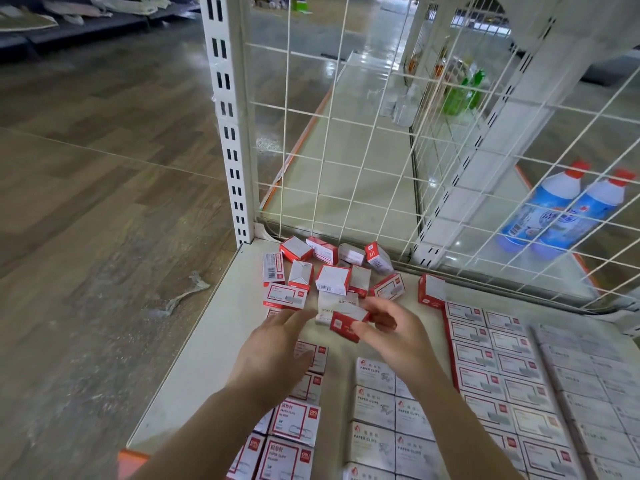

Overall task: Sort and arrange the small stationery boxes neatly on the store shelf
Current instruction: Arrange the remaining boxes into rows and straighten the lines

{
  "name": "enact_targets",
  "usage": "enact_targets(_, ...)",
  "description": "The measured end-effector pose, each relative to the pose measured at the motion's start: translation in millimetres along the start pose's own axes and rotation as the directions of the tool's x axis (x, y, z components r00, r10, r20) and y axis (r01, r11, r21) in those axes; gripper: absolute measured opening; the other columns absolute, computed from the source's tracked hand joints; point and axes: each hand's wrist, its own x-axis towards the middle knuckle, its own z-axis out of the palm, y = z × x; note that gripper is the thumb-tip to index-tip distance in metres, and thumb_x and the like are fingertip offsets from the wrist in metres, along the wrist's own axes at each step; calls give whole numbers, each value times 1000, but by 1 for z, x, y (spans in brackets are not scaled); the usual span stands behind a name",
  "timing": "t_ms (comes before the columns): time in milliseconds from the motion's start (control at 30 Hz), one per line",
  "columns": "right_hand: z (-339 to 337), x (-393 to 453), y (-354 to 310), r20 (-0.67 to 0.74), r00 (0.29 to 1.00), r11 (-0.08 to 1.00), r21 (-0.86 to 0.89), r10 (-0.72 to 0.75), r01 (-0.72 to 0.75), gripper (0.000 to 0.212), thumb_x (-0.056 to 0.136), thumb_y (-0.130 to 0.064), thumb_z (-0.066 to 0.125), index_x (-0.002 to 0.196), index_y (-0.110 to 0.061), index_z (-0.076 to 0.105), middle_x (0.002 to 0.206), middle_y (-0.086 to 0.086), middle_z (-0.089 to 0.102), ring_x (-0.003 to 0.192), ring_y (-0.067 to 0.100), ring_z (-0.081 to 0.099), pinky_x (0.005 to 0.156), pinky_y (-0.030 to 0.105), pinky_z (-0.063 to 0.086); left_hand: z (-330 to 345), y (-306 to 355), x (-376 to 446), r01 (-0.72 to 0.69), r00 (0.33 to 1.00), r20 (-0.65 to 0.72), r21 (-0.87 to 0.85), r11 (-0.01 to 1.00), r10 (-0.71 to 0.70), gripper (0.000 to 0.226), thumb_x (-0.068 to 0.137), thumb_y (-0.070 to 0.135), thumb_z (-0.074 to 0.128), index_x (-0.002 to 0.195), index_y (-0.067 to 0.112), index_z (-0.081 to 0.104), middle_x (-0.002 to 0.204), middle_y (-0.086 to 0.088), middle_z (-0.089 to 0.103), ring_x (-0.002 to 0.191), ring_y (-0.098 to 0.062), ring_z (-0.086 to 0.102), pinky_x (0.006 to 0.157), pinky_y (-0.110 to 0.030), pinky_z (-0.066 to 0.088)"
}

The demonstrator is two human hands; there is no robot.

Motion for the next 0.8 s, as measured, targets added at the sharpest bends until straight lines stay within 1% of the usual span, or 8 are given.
enact_targets(100,1,-8,-3,48,999,998,59,8,-11,40,80,-18,70,118,-23,54,108,-9,60,102,4,57,94,24,47,-4,7,-2,-70,997,23,49,996,69,55,89,38,56,137,41,29,142,17,39,125,-8,43,99,-23,40)
enact_targets(267,4,-13,-5,80,997,992,120,24,-34,31,82,-15,68,111,-20,57,100,-5,62,94,4,59,79,16,50,-10,10,-4,-152,987,-50,59,987,155,41,88,43,56,127,37,44,128,19,49,115,-4,47,87,-13,37)
enact_targets(367,8,-13,-4,100,995,991,128,28,-40,26,82,-14,68,106,-20,58,97,-5,63,91,3,59,70,10,49,-11,9,-4,-210,975,-60,90,973,216,36,88,44,54,123,35,51,123,18,53,111,-3,48,81,-11,34)
enact_targets(433,9,-14,-3,110,993,988,141,39,-54,23,84,-16,66,106,-20,60,98,-6,64,92,1,59,67,8,48,-11,8,-4,-210,975,-54,85,974,215,34,87,44,55,120,33,54,120,18,55,108,-2,50,79,-9,34)
enact_targets(500,9,-15,-1,113,993,986,154,46,-63,20,87,-20,62,108,-21,61,102,-8,65,95,-1,59,70,8,47,-9,8,-5,-150,987,-45,37,988,151,32,87,43,57,116,33,54,116,21,55,104,0,51,76,-7,35)
enact_targets(600,8,-16,5,73,997,987,153,32,-43,18,92,-19,55,107,-24,62,106,-9,65,101,2,59,82,15,47,-8,7,-6,25,999,-38,-167,986,-31,20,84,37,64,102,34,55,101,22,56,92,2,52,68,-4,37)
enact_targets(700,9,-19,8,93,996,996,88,-12,4,23,92,-13,53,110,-27,59,106,-13,64,101,-1,58,79,11,46,-6,5,-4,172,983,5,-390,905,-185,16,81,32,68,93,25,60,88,15,64,80,-1,61,60,-9,46)
enact_targets(800,14,-20,8,141,989,998,63,-38,29,33,88,-7,56,112,-30,56,105,-15,62,98,2,59,76,12,49,-7,6,-1,275,951,27,-526,805,-308,11,82,31,67,84,21,63,81,9,67,72,-6,64,51,-13,46)
